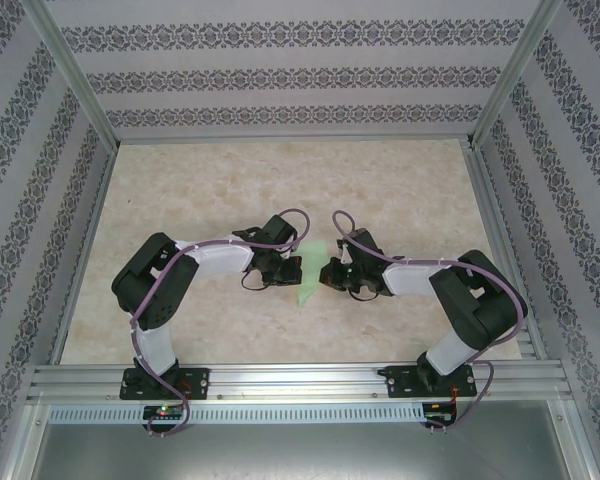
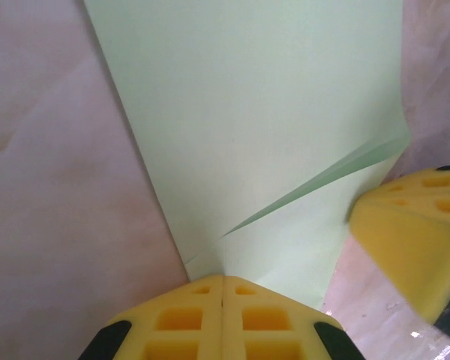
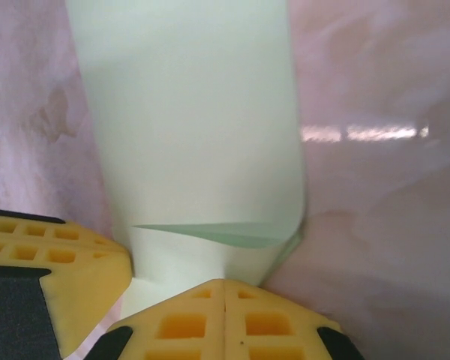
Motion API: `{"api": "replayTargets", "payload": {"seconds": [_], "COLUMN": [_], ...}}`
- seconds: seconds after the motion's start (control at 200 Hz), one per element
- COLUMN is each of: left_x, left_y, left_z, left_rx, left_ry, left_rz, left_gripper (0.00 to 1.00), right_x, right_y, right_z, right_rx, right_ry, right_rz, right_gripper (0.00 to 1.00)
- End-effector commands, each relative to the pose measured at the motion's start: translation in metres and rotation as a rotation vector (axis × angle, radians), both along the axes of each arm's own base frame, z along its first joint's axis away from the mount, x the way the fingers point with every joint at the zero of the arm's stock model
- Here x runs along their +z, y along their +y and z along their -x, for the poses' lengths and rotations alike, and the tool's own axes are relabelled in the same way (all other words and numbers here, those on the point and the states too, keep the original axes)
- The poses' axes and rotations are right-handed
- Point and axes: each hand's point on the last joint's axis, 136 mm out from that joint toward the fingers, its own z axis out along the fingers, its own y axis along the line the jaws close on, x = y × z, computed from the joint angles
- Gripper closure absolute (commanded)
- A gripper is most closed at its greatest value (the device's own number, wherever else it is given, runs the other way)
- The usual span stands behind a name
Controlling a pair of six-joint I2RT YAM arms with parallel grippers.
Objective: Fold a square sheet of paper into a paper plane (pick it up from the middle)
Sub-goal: Fold the paper at the center of the table.
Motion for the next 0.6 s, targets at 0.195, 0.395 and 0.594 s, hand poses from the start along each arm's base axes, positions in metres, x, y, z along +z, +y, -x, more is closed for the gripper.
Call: {"api": "replayTargets", "payload": {"seconds": [0.195,0.395,0.594], "left_x": [-0.052,-0.053,-0.056], "left_y": [0.057,0.057,0.060], "left_z": [0.020,0.020,0.021], "left_rx": [0.008,0.009,0.007], "left_ry": [0.077,0.081,0.088], "left_rz": [-0.295,-0.301,-0.316], "left_gripper": [1.00,1.00,1.00], "right_x": [0.027,0.010,-0.001], "right_y": [0.013,0.022,0.014], "right_z": [-0.013,-0.009,-0.016], "right_rx": [0.020,0.043,0.017], "right_ry": [-0.083,-0.036,-0.018], "right_rz": [-0.006,0.004,0.043], "right_gripper": [1.00,1.00,1.00]}}
